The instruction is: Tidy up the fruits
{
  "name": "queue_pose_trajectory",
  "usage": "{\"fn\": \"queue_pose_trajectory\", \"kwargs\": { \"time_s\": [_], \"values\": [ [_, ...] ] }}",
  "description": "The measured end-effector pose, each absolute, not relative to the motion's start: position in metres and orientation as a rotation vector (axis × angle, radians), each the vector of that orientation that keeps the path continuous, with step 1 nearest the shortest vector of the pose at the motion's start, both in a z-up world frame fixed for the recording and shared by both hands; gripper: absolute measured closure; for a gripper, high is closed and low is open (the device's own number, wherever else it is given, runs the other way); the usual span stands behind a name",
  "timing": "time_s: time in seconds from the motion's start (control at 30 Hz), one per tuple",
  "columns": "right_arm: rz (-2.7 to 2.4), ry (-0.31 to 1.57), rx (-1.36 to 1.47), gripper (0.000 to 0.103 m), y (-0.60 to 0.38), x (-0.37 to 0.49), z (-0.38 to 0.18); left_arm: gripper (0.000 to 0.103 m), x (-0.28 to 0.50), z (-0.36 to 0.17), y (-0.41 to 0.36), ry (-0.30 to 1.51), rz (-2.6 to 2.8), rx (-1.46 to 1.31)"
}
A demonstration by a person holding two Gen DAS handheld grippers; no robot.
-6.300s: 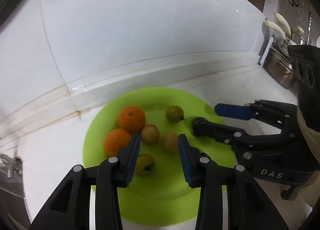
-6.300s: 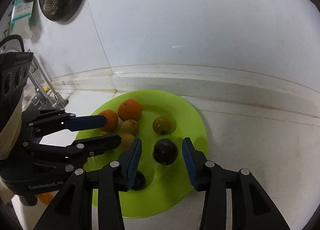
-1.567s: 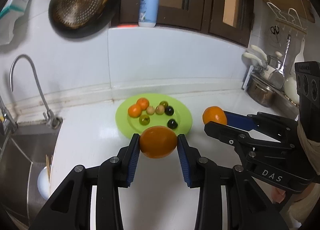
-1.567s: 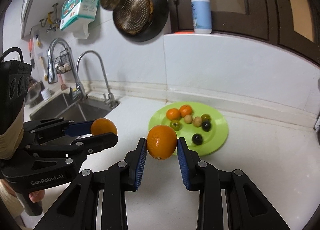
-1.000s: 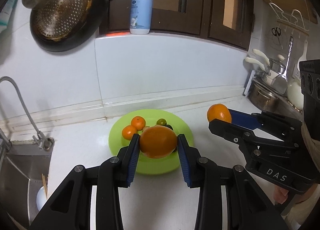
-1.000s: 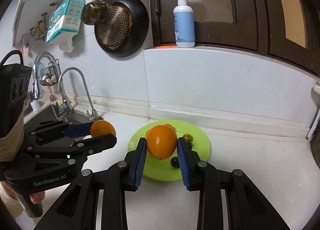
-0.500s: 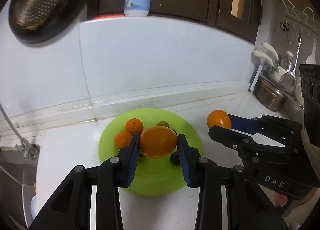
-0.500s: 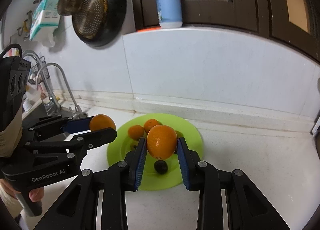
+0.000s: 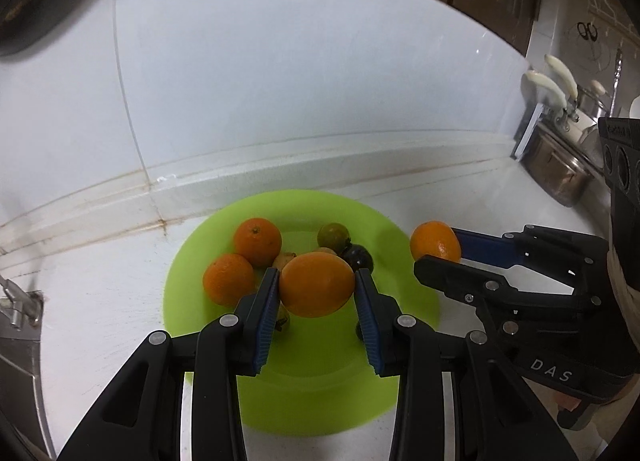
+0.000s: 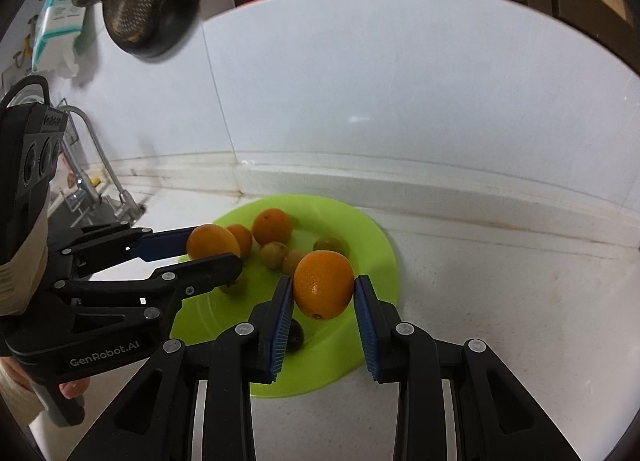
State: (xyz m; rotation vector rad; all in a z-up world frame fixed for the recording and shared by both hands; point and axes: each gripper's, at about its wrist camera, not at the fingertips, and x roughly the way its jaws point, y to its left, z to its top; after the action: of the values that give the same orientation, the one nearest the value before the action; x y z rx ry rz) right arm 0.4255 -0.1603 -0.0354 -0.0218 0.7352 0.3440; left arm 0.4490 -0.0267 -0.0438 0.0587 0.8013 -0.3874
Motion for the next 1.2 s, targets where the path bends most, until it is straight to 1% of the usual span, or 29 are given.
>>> {"fn": "queue_pose_trajectory", "kwargs": {
  "time_s": [0.33, 0.37, 0.4, 0.47, 0.5, 0.53, 0.57, 0.63, 0.7, 0.87, 0.93, 0.97, 1.03, 1.07, 1.13, 1.2],
  "values": [
    [0.37, 0.796, -0.02, 0.071, -0.154, 0.448, -0.063, 0.065, 0.465, -0.066, -0.026, 0.847, -0.394, 0.065],
    [0.372, 0.8, -0.02, 0.071, -0.154, 0.449, -0.065, 0.063, 0.465, -0.066, -0.026, 0.846, -0.395, 0.065],
    [0.374, 0.804, -0.019, 0.071, -0.154, 0.45, -0.066, 0.058, 0.465, -0.065, -0.026, 0.844, -0.391, 0.068],
    [0.376, 0.809, -0.017, 0.07, -0.153, 0.452, -0.069, 0.057, 0.464, -0.062, -0.024, 0.829, -0.372, 0.073],
    [0.375, 0.815, -0.014, 0.068, -0.154, 0.453, -0.07, 0.056, 0.463, -0.061, -0.023, 0.825, -0.367, 0.072],
    [0.37, 0.817, -0.01, 0.062, -0.154, 0.453, -0.071, 0.055, 0.46, -0.059, -0.021, 0.822, -0.354, 0.071],
    [0.353, 0.814, -0.008, 0.06, -0.155, 0.452, -0.07, 0.054, 0.457, -0.057, -0.018, 0.817, -0.339, 0.07],
    [0.337, 0.803, -0.003, 0.06, -0.157, 0.448, -0.067, 0.049, 0.451, -0.052, -0.014, 0.803, -0.313, 0.07],
    [0.321, 0.797, 0.005, 0.06, -0.159, 0.441, -0.063, 0.048, 0.44, -0.045, -0.012, 0.788, -0.285, 0.072],
    [0.26, 0.75, 0.02, 0.059, -0.162, 0.411, -0.041, 0.041, 0.407, -0.025, -0.001, 0.76, -0.216, 0.047],
    [0.238, 0.722, 0.039, 0.053, -0.163, 0.395, -0.03, 0.035, 0.392, -0.015, 0.004, 0.731, -0.182, 0.05],
    [0.232, 0.712, 0.043, 0.053, -0.164, 0.39, -0.026, 0.034, 0.381, -0.009, 0.006, 0.706, -0.166, 0.054],
    [0.213, 0.682, 0.042, 0.053, -0.163, 0.374, -0.015, 0.03, 0.367, 0.0, 0.01, 0.685, -0.16, 0.06],
    [0.205, 0.664, 0.039, 0.052, -0.162, 0.364, -0.009, 0.029, 0.358, 0.004, 0.012, 0.676, -0.165, 0.056],
    [0.195, 0.643, 0.035, 0.047, -0.159, 0.349, 0.0, 0.027, 0.346, 0.01, 0.015, 0.668, -0.174, 0.048],
    [0.186, 0.622, 0.035, 0.045, -0.157, 0.332, 0.008, 0.025, 0.333, 0.015, 0.016, 0.653, -0.182, 0.047]
  ]
}}
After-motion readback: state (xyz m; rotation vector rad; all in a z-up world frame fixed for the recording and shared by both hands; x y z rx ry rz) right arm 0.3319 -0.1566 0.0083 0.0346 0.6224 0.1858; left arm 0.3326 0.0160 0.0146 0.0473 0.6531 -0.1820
